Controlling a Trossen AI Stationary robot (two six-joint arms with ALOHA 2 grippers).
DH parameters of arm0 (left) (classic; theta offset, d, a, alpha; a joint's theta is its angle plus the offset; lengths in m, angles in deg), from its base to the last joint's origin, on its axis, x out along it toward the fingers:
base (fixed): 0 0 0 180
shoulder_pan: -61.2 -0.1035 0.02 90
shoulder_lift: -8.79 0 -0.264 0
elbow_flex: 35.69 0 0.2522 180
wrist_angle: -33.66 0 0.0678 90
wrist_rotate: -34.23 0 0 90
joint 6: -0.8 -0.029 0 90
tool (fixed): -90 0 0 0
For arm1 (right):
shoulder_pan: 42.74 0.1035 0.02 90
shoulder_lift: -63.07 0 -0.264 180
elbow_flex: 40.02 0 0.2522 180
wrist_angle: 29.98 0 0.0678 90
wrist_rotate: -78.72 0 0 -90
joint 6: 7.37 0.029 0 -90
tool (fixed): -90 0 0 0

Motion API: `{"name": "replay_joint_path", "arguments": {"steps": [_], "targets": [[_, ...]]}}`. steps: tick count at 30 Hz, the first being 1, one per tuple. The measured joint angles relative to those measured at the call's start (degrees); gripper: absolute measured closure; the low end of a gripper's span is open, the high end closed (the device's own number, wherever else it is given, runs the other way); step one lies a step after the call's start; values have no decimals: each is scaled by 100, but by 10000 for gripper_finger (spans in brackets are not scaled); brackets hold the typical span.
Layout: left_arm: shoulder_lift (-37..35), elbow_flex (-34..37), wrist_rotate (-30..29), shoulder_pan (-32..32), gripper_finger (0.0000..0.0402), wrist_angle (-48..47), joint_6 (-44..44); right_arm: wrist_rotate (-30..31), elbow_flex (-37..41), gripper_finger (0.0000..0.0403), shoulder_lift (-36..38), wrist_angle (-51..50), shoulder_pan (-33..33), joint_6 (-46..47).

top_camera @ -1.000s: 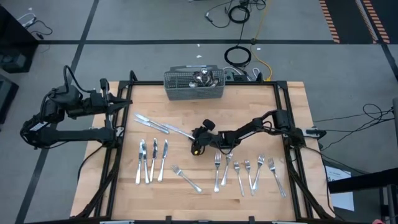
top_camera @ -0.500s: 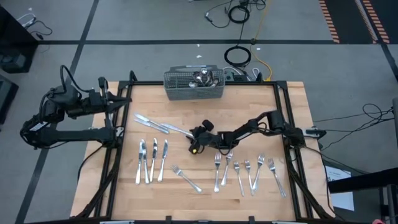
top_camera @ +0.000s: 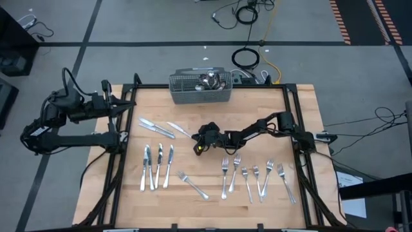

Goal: Sort silverware
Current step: Put the silver knife into the gray utensil holder

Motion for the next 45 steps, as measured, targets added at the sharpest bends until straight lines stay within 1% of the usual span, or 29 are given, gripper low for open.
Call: {"name": "replay_joint_path", "arguments": {"steps": [3, 7, 11, 14, 18, 19, 22, 25, 27, 30, 32, 34, 37, 39, 42, 45], "targets": [[0, 0, 0, -1, 391, 12, 2, -15, 2, 401, 0, 42, 3, -46], [0, 0, 0, 0, 391, 12, 2, 17, 23, 402, 37, 175, 8, -174], [13, 6, 3, 1, 391, 48, 1, -87, 51, 402, 231, 257, -91, -548], [36, 170, 66, -1, 391, 342, -1, -157, -8, 402, 463, 44, -206, -1064], [112, 444, 216, 2, 391, 853, -181, -179, -215, 401, 879, -572, -447, -1941], [133, 528, 216, 2, 391, 984, -244, -297, -330, 401, 999, -757, -541, -2122], [257, 702, 201, 0, 391, 1315, -447, -1019, -838, 401, 1367, -1433, -859, -2373], [457, 789, -118, -2, 389, 1617, -382, -1536, -1303, 401, 1473, -2226, -1078, -2366], [596, 822, -461, -26, 384, 1716, -271, -1792, -1576, 389, 1462, -2857, -1158, -2466], [786, 824, -1037, -144, 372, 1695, 36, -2326, -2045, 356, 1474, -3713, -1200, -2506], [874, 824, -1182, -252, 360, 1597, 393, -2662, -2294, 327, 1478, -4109, -1205, -2458], [959, 824, -1166, -377, 346, 1428, 858, -2799, -2488, 293, 1478, -4401, -1203, -2412], [1062, 824, -1113, -549, 320, 891, 1565, -2726, -2712, 246, 1483, -4754, -1168, -2225], [1129, 824, -1035, -626, 300, 532, 1931, -2638, -2715, 221, 1488, -4920, -1141, -2074], [1212, 826, -981, -661, 272, 155, 1957, -2179, -2708, 199, 1404, -5142, -1051, -2032], [1326, 826, -979, -721, 251, -290, 1976, -1898, -2708, 191, 1313, -5268, -958, -1970]]}}
